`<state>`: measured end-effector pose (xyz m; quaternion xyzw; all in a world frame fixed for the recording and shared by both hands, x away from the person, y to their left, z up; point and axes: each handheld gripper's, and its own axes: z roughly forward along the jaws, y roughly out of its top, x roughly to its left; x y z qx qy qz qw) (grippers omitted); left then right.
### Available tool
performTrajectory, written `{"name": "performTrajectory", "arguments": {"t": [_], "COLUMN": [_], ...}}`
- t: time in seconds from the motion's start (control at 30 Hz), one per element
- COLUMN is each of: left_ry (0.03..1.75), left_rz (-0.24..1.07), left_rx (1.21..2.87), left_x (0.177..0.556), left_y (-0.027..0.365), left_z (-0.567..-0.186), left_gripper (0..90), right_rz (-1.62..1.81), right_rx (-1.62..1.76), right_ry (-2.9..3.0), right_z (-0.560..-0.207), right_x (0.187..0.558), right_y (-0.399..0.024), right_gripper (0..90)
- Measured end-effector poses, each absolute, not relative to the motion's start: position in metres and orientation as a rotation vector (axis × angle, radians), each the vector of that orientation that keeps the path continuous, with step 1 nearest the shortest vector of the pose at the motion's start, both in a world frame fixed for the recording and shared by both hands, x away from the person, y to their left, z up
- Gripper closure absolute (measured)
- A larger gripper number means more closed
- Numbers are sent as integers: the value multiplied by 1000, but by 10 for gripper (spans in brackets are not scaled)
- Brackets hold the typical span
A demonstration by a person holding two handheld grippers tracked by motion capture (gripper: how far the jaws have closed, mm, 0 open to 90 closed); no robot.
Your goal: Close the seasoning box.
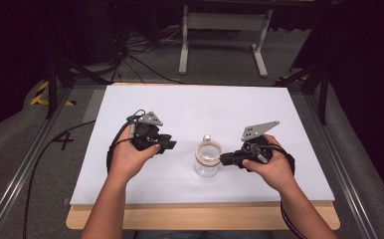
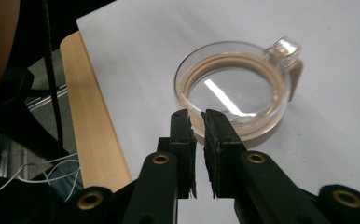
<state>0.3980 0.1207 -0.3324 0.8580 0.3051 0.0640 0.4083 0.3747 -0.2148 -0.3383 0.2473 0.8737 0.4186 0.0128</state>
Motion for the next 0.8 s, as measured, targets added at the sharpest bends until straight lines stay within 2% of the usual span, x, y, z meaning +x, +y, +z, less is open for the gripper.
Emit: {"name": "performTrajectory", "arguments": {"t": [0.43,0.8], "left_ry": [843,916], "left_rz": [180,241], "left_rx": [2140,2140], "left_x": [392,397], "left_y": [144,159], "left_z": [-338,-347], "left_gripper": [636,598], "right_rz": [1376,1335], "right_rx": [872,1015], "right_ry": [2528,2412], "right_z": [-316,-325], "right_x": [382,393], "right_y": [-265,-309], "right_gripper": [714,630]}}
